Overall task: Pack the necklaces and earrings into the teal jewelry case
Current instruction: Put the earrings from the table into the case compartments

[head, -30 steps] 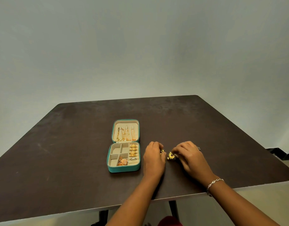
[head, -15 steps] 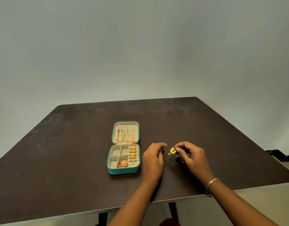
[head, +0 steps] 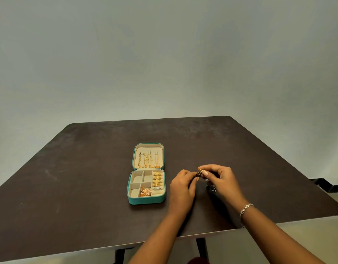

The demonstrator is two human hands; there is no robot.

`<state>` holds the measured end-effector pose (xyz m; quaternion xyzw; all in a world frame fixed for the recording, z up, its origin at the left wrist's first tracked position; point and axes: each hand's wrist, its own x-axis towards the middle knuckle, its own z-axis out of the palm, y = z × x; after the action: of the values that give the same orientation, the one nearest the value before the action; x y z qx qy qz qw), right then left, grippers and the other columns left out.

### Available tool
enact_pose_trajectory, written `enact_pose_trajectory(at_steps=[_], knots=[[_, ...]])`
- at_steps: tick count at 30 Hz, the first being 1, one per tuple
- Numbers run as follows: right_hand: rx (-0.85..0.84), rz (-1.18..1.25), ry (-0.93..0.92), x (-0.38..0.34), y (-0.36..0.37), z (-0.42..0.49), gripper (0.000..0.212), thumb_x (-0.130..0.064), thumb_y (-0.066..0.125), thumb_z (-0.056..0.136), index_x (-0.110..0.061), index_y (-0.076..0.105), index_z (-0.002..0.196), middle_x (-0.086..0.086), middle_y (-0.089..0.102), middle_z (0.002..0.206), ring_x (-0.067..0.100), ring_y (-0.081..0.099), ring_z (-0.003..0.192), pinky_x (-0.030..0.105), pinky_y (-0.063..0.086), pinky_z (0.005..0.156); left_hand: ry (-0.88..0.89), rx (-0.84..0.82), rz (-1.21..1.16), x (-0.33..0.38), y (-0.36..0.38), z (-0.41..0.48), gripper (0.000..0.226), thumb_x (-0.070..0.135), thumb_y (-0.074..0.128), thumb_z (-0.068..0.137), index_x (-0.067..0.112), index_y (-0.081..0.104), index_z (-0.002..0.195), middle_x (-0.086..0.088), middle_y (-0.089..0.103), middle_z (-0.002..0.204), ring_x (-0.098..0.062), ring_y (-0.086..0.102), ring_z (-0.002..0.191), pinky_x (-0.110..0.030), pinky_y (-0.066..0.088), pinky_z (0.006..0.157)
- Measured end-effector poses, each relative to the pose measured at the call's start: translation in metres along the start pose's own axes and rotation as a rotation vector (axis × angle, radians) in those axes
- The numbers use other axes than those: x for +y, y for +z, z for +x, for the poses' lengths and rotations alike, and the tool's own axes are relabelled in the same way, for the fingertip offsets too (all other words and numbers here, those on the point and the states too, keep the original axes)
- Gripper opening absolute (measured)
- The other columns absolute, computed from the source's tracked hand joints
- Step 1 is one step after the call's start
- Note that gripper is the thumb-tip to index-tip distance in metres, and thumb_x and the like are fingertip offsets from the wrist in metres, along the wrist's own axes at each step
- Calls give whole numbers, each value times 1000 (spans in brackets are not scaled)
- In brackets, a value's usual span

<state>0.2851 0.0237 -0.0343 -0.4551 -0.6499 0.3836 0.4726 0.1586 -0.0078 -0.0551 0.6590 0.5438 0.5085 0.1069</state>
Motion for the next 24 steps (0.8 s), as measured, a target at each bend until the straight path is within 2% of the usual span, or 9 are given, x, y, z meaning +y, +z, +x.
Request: enact_pose_trajectory(at_steps=[2, 5, 7, 10, 16, 17, 19, 21, 24], knots=[[-16, -26, -30, 1, -1, 1, 25, -2, 59, 84, -25, 68, 88, 0, 69, 90, 13, 64, 86, 23, 50, 72, 4, -2, -12, 0, 0, 0, 16, 11, 58, 87, 8, 69, 97, -7, 63, 87, -14, 58, 77, -19, 41, 68], [-36, 5, -40, -1, -3, 0, 25, 1, 60, 83, -23, 68, 85, 0, 70, 85, 14, 65, 85, 23, 50, 75, -2, -23, -19, 1, -1, 0, 16, 10, 57, 87, 8, 69, 98, -7, 63, 89, -13, 57, 79, -17, 40, 69], [-29, 28, -22, -3, -4, -1, 23, 1, 61, 82, -20, 69, 78, 0, 70, 80, 11, 65, 80, 21, 49, 72, -1, -54, -19, 1, 0, 1, 16, 8, 57, 87, 8, 68, 98, -8, 62, 91, -15, 58, 81, -18, 41, 71], [-37, 121, 59, -4, -6, -2, 18, 0, 60, 83, -15, 69, 79, 4, 69, 79, 11, 64, 75, 21, 47, 66, 9, -94, -20, 4, 0, 1, 17, 8, 55, 88, 7, 67, 100, -9, 62, 93, -15, 57, 83, -18, 41, 72], [-56, 202, 95, -12, -4, -6, 20, 5, 59, 81, -12, 69, 82, 6, 71, 80, 11, 65, 74, 20, 48, 65, -60, -39, -106, 6, -3, -2, 14, 9, 58, 87, 9, 69, 96, -1, 60, 87, 3, 50, 74, -8, 38, 67], [-49, 207, 90, -14, -3, -7, 20, 7, 60, 80, -11, 70, 81, 7, 70, 80, 11, 65, 74, 20, 49, 65, -82, -36, -129, 6, -3, -3, 13, 9, 58, 87, 10, 69, 96, 0, 60, 87, 0, 53, 75, -11, 42, 69], [-33, 218, 71, -17, -2, -7, 21, 9, 61, 78, -10, 69, 79, 8, 69, 78, 9, 65, 72, 18, 49, 64, -122, -43, -174, 6, -4, -3, 13, 10, 59, 86, 11, 68, 95, 2, 60, 89, -9, 58, 81, -26, 51, 75], [-22, 236, 46, -21, -1, -7, 19, 10, 61, 77, -8, 68, 80, 6, 69, 75, 6, 64, 68, 15, 49, 62, -138, -33, -217, 7, -6, -3, 13, 13, 58, 86, 12, 68, 94, 1, 60, 90, -13, 60, 83, -38, 54, 76], [-4, 273, 30, -27, -1, -4, 20, 10, 61, 77, -9, 67, 81, -2, 68, 67, 3, 62, 64, 15, 48, 60, -128, 45, -246, 11, -12, -1, 17, 10, 54, 85, 12, 68, 94, -1, 61, 91, -10, 60, 82, -38, 54, 76]])
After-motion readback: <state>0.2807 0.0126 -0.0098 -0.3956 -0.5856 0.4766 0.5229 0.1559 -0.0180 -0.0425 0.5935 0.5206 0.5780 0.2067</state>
